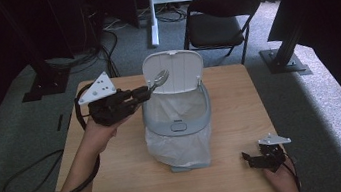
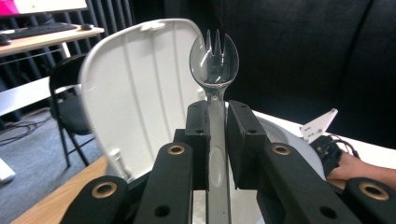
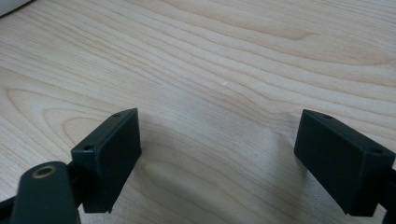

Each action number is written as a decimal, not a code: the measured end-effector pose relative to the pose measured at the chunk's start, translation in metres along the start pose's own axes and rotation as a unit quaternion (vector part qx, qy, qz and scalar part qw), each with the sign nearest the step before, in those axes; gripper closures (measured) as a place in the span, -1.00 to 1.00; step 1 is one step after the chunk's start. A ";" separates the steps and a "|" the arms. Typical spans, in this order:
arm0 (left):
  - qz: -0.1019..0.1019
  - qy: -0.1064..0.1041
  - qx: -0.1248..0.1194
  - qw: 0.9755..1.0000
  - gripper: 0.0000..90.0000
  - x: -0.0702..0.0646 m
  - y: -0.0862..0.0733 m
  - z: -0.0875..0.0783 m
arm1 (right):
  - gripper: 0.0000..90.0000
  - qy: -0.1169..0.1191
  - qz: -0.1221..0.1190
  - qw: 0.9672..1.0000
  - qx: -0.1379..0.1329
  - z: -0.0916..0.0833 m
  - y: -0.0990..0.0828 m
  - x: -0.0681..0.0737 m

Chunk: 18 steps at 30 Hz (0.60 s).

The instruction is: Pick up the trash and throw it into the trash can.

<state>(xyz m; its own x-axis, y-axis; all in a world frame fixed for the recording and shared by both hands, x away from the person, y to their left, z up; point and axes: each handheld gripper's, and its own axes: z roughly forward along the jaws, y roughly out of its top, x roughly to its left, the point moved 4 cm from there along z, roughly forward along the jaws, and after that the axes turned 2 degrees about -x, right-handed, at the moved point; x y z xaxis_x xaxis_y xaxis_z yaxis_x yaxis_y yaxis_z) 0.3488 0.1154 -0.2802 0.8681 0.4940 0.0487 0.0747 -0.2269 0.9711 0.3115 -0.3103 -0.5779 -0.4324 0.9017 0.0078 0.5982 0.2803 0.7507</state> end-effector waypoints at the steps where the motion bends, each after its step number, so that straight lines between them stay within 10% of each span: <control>1: 0.001 -0.004 0.002 1.000 0.77 -0.001 0.002 0.002 | -0.69 0.000 0.000 1.000 0.000 0.000 0.000 0.000; 18: -0.004 -0.028 0.032 0.999 0.77 -0.002 0.001 0.043 | -0.69 0.000 0.000 1.000 0.000 0.000 0.000 0.000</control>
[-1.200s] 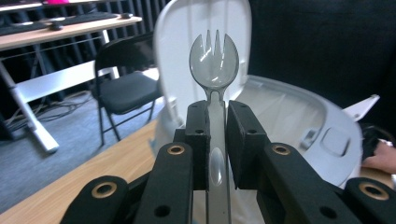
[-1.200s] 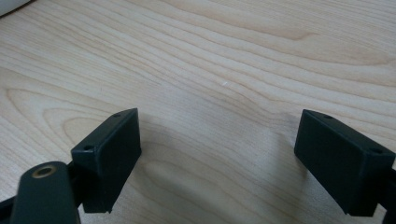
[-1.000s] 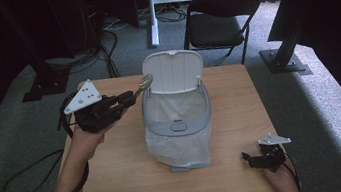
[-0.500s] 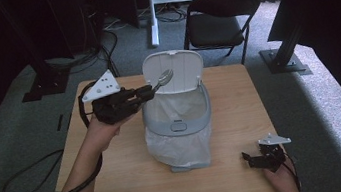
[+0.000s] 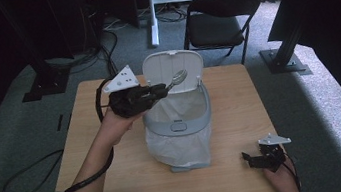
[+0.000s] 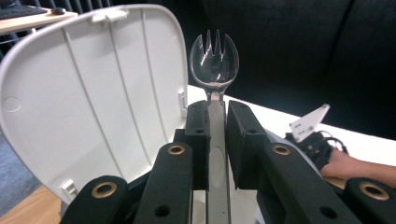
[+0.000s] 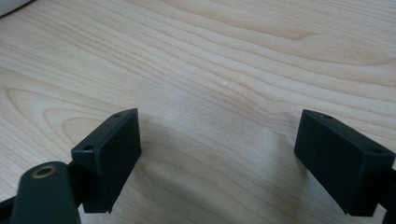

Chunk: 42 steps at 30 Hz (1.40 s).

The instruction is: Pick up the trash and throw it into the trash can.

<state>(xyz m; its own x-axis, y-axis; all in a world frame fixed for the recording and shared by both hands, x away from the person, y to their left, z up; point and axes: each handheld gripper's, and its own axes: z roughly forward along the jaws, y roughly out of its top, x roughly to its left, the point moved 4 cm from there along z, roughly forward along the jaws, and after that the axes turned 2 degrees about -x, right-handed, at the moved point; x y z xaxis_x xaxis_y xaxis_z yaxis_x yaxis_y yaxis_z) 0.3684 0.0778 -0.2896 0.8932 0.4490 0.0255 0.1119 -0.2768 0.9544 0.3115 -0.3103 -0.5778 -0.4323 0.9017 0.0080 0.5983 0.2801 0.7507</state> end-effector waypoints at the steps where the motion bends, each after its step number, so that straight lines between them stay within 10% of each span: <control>1: 0.000 0.003 0.001 1.000 0.77 0.001 -0.001 0.002 | -0.69 0.000 0.000 1.000 0.000 0.000 0.000 0.000; 10: -0.023 0.017 0.003 1.000 0.70 0.011 -0.003 0.013 | -0.69 0.000 0.000 1.000 0.000 0.000 0.000 0.000; 12: -0.032 0.028 0.008 0.999 0.18 0.016 -0.004 0.014 | -0.69 0.000 0.000 1.000 0.000 0.000 0.000 0.000; 21: -0.045 0.008 0.019 0.999 -0.68 0.016 -0.015 0.015 | -0.69 0.000 0.000 1.000 0.000 0.000 0.000 0.000; 42: -0.040 0.076 0.011 0.996 -1.00 0.022 -0.042 -0.022 | -0.70 -0.001 0.001 1.000 0.000 0.000 0.000 0.000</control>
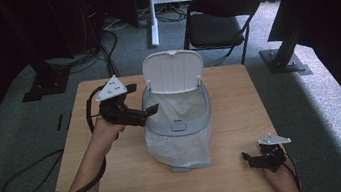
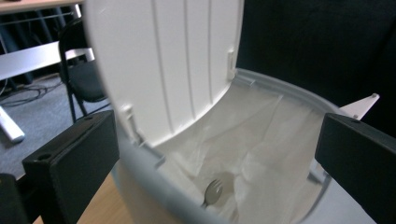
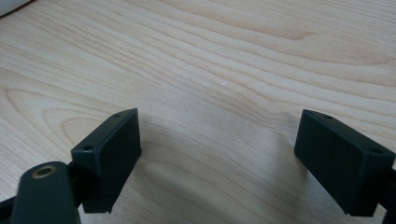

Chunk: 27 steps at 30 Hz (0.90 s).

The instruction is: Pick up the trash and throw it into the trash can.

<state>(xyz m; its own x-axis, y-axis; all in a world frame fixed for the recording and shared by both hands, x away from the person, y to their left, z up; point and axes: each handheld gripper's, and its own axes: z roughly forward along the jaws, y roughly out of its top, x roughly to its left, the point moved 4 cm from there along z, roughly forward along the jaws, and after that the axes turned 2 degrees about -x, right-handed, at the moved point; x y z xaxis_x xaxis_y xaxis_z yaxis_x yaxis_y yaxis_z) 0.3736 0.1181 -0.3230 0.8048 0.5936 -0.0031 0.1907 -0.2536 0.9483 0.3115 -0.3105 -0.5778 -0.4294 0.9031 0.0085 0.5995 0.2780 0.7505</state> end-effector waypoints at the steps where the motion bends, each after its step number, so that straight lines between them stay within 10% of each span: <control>1: -0.003 0.001 -0.002 1.000 -1.00 0.002 -0.002 -0.002 | -0.69 0.000 0.000 1.000 0.000 0.000 0.000 0.000; 27: -0.040 0.080 0.012 0.996 -1.00 0.028 -0.060 -0.043 | -0.70 0.000 0.000 1.000 0.000 0.000 0.000 0.000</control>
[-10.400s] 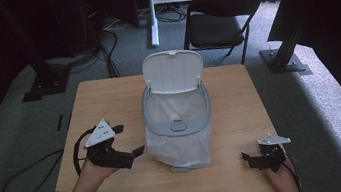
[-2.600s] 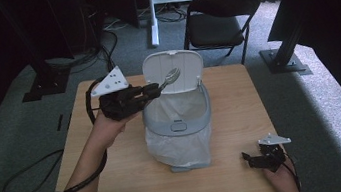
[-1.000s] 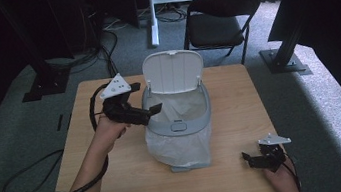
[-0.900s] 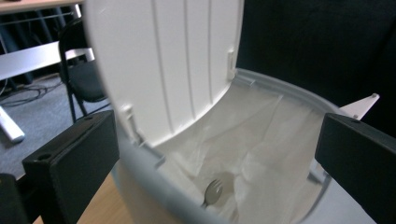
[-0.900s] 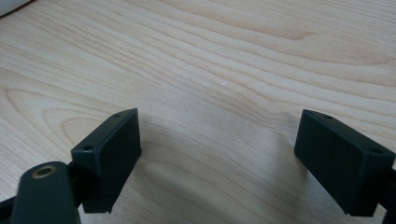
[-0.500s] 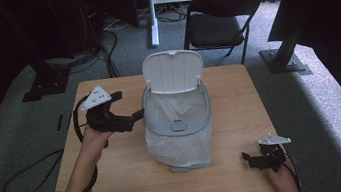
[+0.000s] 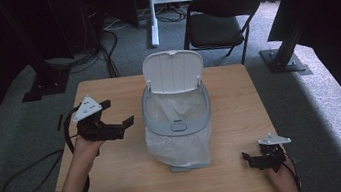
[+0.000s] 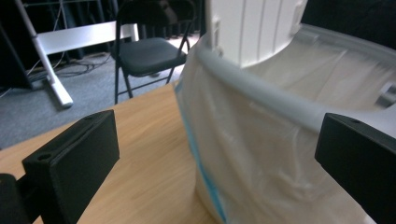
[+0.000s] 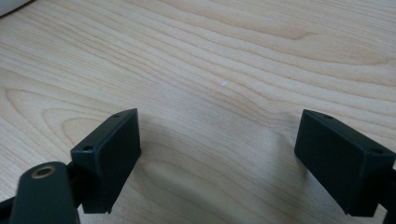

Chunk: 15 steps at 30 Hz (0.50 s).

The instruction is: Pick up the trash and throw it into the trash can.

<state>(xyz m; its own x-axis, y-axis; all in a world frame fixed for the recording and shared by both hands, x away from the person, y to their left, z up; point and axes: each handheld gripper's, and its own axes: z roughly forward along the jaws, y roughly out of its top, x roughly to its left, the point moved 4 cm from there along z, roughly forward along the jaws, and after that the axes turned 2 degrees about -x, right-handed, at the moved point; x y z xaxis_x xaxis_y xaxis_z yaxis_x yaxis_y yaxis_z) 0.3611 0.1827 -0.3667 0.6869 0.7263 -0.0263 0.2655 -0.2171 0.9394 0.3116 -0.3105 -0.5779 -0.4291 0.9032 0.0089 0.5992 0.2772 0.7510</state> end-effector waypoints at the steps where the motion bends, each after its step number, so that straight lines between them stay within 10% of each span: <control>1: -0.002 0.002 0.001 1.000 -1.00 0.001 -0.003 -0.001 | -0.70 0.000 0.000 1.000 0.000 0.000 0.000 0.000; 15: -0.027 0.051 0.012 0.998 -1.00 0.017 -0.036 -0.009 | -0.70 0.000 0.000 1.000 0.000 0.000 0.000 0.000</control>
<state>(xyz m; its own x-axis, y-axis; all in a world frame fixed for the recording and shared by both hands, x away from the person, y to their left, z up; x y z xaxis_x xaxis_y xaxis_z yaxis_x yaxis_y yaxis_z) 0.3571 0.2089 -0.3983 0.5993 0.7995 -0.0409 0.3174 -0.1904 0.9290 0.3117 -0.3106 -0.5779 -0.4282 0.9036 0.0085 0.5990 0.2768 0.7514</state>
